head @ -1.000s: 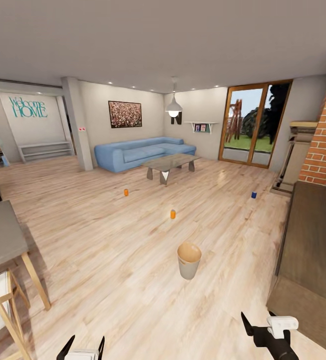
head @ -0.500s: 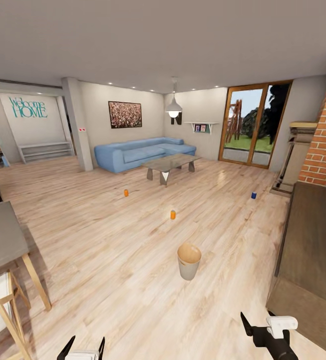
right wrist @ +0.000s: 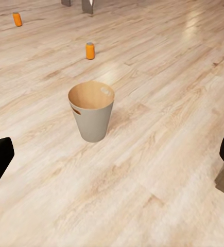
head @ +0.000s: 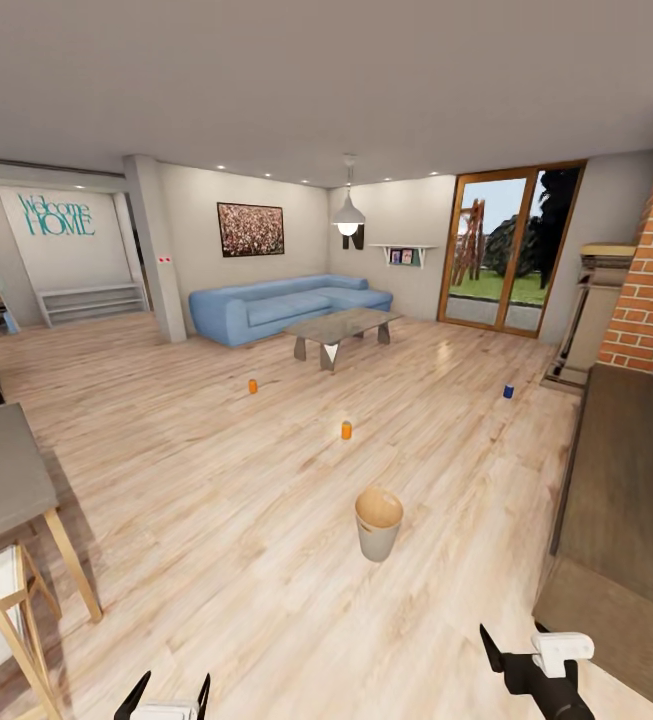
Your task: Put the three can of soda from the living room inside the tash can in the kitchen.
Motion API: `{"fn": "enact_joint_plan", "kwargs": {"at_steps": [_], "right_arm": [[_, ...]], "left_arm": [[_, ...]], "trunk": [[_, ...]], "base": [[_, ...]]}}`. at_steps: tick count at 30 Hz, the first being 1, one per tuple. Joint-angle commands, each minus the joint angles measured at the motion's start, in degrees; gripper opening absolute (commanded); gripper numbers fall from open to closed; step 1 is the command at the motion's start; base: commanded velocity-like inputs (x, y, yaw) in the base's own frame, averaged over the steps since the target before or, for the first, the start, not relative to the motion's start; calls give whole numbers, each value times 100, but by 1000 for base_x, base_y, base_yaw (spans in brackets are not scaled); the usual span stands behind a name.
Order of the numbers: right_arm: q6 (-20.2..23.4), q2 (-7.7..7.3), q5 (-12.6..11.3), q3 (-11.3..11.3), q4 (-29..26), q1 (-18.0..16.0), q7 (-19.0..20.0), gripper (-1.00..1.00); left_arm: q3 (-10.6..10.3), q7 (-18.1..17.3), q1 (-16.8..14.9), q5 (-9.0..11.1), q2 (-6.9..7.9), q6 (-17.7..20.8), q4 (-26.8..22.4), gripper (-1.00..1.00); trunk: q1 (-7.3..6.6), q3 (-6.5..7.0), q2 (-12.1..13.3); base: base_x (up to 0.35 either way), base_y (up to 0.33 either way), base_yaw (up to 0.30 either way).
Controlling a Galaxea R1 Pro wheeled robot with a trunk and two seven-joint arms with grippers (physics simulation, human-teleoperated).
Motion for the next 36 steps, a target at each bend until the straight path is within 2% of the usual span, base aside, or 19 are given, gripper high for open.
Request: {"fn": "enact_joint_plan", "kwargs": {"at_steps": [1,36], "right_arm": [[0,0,0,0,0,0,0,100],[0,8,0,10,0,0,0,100]], "left_arm": [[0,0,0,-2,2,0,0,100],[-7,26,0,-4,6,8,-46,100]], "trunk": [[0,0,0],[0,-51,0]], "base": [[131,0,0],[308,1,0]]}}
